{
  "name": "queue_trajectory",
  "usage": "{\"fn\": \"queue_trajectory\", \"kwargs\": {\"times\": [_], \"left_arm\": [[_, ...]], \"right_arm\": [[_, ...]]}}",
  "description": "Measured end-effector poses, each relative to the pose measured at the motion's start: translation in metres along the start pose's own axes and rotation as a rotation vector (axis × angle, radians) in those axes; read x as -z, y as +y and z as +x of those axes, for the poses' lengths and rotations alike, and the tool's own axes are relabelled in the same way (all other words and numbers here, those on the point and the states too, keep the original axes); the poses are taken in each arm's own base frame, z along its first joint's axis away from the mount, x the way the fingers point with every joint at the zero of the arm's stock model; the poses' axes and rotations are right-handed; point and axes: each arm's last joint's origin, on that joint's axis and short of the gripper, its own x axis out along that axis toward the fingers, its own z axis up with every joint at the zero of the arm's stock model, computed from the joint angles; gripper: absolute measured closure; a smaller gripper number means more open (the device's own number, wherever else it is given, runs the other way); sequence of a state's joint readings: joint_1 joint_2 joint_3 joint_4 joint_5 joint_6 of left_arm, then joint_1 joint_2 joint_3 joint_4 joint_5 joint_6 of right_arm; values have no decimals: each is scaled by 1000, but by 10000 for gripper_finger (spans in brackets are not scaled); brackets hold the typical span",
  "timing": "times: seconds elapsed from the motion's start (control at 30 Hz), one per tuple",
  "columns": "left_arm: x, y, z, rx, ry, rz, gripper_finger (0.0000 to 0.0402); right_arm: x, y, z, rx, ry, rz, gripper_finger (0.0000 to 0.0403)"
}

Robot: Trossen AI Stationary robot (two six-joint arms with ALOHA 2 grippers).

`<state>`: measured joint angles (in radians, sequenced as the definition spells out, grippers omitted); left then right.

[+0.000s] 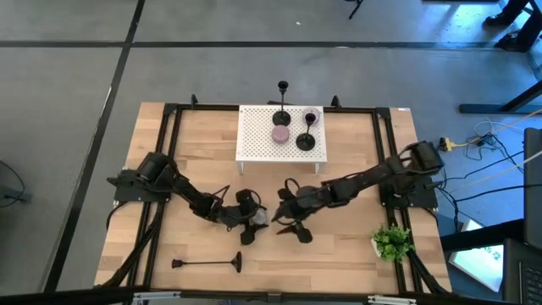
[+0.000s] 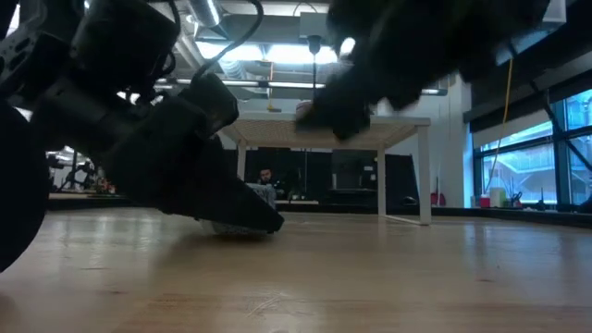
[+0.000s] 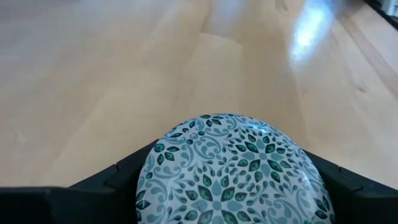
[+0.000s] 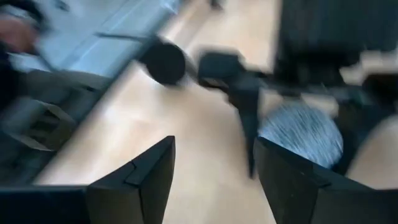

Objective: Pick & Place candle stick holders
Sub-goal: Put the gray scented candle on the shelf

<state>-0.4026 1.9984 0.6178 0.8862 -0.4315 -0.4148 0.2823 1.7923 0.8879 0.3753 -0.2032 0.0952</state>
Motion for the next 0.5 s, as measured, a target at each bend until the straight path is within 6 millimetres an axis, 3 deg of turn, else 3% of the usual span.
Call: {"fn": "queue_trajectory", "kwargs": {"times": [0.27, 0.5], "left_arm": [[-14, -5, -13, 42, 63, -14, 118], [-49, -6, -35, 28, 15, -25, 118]], "right_arm": [[-41, 41, -48, -74, -124, -84, 183], [-58, 58, -99, -57, -124, -72, 183]]}}
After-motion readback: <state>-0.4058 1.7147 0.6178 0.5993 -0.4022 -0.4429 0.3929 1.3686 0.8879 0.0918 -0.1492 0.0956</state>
